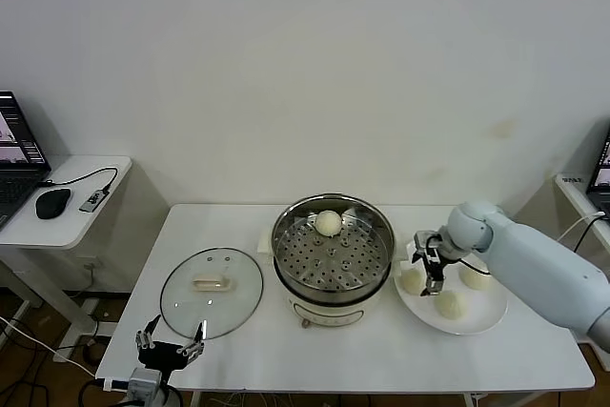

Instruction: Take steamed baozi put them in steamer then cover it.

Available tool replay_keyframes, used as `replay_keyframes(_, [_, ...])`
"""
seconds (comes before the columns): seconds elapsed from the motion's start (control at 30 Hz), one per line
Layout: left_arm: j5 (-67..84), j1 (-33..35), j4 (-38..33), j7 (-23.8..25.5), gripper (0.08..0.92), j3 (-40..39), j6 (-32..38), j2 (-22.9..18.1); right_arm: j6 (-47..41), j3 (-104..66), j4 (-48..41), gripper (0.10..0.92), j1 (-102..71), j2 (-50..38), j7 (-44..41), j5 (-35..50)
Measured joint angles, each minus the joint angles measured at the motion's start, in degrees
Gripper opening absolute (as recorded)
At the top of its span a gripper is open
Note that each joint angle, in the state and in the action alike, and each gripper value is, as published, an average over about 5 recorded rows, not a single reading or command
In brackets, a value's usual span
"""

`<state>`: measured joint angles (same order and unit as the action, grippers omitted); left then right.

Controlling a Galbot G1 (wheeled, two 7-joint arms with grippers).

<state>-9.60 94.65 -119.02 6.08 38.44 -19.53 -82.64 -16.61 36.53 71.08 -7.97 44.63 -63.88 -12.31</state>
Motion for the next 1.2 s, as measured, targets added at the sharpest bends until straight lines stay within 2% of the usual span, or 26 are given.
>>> replay_keyframes(0.53, [-0.31,-0.38,1.23,-0.12,0.823,-0.19,0.08,-0.19,0.68,-0.85,-2.61,0.822,-0.9,1.64,0.82,-1.31])
replay_keyframes(0.87, [-0.37,-0.59,1.7,-0.16,0.823,-0.3,0.08,-0.22,0.31,-1.16,-3.19,0.647,-1.08,1.42,0.42,-0.97])
replay_keyframes(1.2, [-0.4,-0.87,1.74,-0.29,0.823,-0.48,0.08,-0.3,-1.18,-0.86,-3.28,0.619,1.34,0.28,-0.79,1.88])
